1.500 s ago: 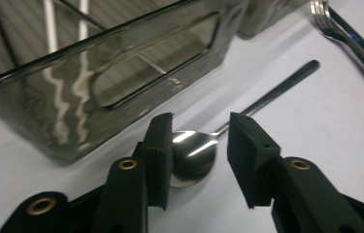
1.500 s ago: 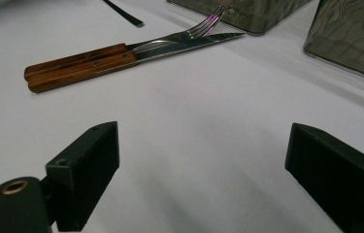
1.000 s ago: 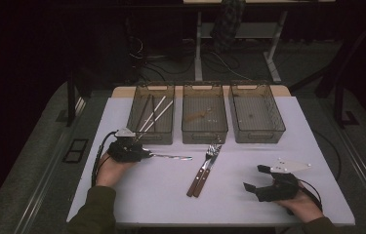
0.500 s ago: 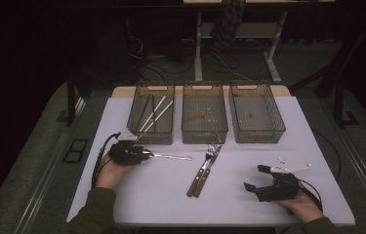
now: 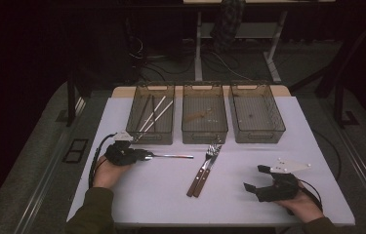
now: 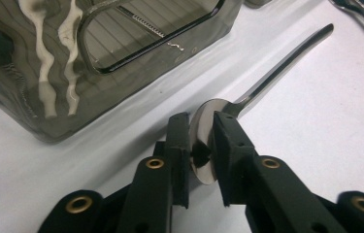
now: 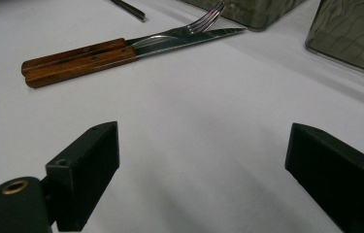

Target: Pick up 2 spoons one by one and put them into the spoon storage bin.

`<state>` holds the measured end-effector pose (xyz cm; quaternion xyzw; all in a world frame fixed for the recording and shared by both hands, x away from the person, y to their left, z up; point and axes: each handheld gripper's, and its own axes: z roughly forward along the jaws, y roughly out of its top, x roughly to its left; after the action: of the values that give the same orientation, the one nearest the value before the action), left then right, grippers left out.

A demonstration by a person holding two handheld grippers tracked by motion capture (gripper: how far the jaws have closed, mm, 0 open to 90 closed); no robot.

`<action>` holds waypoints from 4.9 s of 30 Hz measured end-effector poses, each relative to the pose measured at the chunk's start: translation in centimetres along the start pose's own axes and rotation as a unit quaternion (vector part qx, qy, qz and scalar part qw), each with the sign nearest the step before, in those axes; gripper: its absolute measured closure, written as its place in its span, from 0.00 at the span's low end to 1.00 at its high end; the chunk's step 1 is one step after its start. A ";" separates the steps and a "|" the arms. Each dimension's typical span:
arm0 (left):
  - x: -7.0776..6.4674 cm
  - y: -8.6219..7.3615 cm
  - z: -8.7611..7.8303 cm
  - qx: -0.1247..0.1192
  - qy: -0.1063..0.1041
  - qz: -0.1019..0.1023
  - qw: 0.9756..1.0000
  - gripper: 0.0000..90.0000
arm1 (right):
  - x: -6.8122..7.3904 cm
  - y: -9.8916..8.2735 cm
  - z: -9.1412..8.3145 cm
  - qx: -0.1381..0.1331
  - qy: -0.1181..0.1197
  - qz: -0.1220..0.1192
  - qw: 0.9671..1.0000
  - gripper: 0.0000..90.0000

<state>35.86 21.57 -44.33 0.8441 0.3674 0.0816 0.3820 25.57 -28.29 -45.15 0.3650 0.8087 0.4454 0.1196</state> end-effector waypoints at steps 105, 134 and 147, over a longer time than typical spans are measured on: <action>-4.6 16.4 9.6 -0.067 0.070 -0.032 0.995 0.78 | 0.0 0.0 -0.1 -0.003 0.014 -0.001 1.000 0.13; -6.9 15.2 6.5 -0.075 -0.030 0.034 0.996 0.44 | 0.0 0.0 0.2 0.003 0.011 0.001 1.000 0.13; -9.0 11.2 4.7 -0.076 -0.061 0.044 0.994 0.31 | -0.1 -0.1 0.3 0.004 0.008 0.003 1.000 0.13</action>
<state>37.60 7.83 -38.42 0.8312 0.2987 0.0739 0.4630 25.77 -28.24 -45.36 0.3647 0.8103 0.4453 0.1103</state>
